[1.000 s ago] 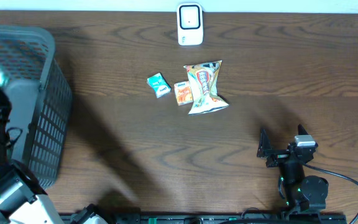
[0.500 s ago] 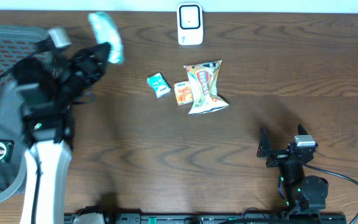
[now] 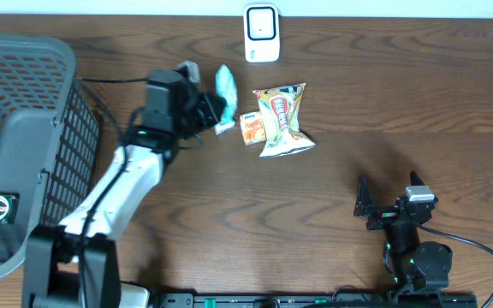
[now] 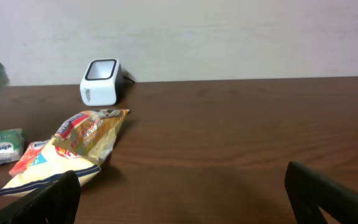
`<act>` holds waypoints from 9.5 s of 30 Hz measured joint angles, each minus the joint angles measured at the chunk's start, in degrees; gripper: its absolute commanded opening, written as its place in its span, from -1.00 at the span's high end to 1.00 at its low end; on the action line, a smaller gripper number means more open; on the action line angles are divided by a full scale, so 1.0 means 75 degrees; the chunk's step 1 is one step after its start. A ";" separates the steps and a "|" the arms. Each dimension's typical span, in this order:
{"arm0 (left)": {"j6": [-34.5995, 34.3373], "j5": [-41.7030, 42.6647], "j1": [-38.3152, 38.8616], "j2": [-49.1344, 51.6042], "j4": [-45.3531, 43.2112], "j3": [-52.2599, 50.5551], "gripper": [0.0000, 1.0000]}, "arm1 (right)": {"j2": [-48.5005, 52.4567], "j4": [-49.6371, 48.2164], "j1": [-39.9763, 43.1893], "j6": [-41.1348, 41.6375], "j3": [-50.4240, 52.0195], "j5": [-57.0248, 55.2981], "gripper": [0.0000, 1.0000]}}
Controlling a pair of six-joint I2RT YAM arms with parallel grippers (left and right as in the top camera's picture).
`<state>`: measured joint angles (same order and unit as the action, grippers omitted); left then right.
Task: Scan the item barcode
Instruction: 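Lift the wet-wipe pack out and release it beside the other packs, then reach the left gripper into the basket and grasp the Zam-Buk tin, then carry the Zam-Buk tin out and set it beside the packs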
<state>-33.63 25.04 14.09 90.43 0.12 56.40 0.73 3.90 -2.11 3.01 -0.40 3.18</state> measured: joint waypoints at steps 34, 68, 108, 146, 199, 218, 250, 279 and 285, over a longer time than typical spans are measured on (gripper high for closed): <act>0.3139 -0.4121 -0.0536 -0.1352 0.7740 0.5534 -0.96 | 0.0003 0.0000 0.0000 0.0000 0.0000 0.0000 -0.99; -0.1224 -0.6577 -0.7507 -0.1192 0.6816 0.2771 -0.96 | 0.0003 -0.0003 0.0000 0.0000 0.0000 0.0000 -0.99; -0.0574 -0.6784 -0.7624 0.1515 0.3529 0.1061 -0.96 | 0.0003 0.0000 0.0000 0.0000 0.0000 0.0000 -0.99; -0.0306 -0.6755 -0.7822 0.2212 0.2917 0.1040 -0.70 | 0.0003 0.0000 0.0000 0.0000 0.0000 0.0000 -0.99; -0.0108 -0.3281 -0.7854 -0.2078 0.2975 0.1037 0.14 | 0.0003 0.0003 0.0000 0.0000 0.0000 0.0000 -0.98; -0.1909 -0.0475 -0.3896 -0.4092 0.1125 0.1037 0.14 | 0.0003 -0.0003 0.0000 0.0000 0.0000 0.0000 -0.99; 0.0944 -0.3829 0.0274 0.0959 0.2410 0.1035 -0.42 | 0.0003 0.0000 0.0000 0.0000 0.0000 0.0000 -0.98; 0.1087 -0.3523 0.0274 -0.2130 0.5805 0.1055 -0.95 | 0.0003 -0.0003 0.0000 0.0000 0.0000 0.0000 -0.99; 0.1087 -0.3427 0.0274 -0.2127 0.6455 0.1055 -0.96 | 0.0003 0.0000 0.0000 0.0000 0.0000 0.0000 -0.98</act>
<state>-25.47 -0.67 16.14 74.48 48.53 64.31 0.75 3.90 -2.11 3.01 -0.40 3.18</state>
